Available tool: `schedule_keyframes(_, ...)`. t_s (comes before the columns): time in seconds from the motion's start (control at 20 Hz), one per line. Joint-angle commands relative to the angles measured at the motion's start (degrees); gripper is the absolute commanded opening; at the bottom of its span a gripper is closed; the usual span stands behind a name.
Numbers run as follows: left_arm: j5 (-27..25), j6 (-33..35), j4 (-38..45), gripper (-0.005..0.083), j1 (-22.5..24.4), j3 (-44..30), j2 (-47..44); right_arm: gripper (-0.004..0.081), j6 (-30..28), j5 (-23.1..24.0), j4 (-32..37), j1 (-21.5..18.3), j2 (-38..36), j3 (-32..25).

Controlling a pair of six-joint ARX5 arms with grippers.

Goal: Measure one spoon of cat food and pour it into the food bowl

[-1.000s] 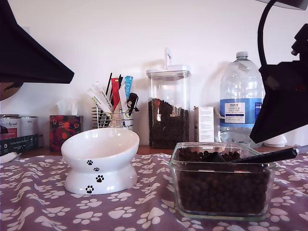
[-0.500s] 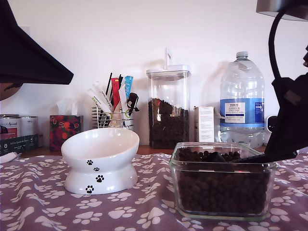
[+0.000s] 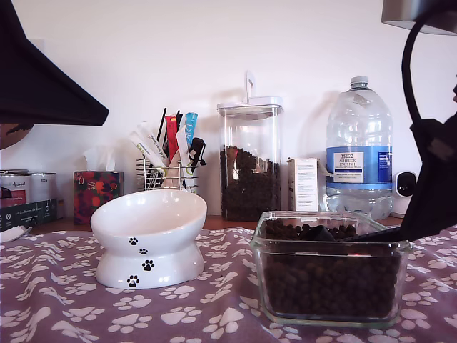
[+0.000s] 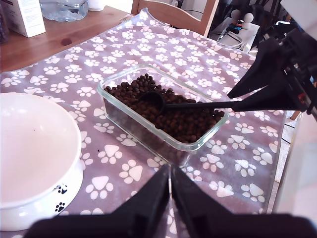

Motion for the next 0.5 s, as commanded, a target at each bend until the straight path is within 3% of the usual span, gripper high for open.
schedule_keyframes(0.0,-0.02,0.26,0.50,-0.0019,-0.13,-0.11,0.24,0.0222,0.24,-0.55,0.33,-0.15,1.03,-0.83)
schedule_keyframes(0.45,0.00,0.24,0.50,-0.0019,-0.13,-0.11,0.24,0.0173,0.24,-0.46,1.14,-0.15,2.05,-0.85)
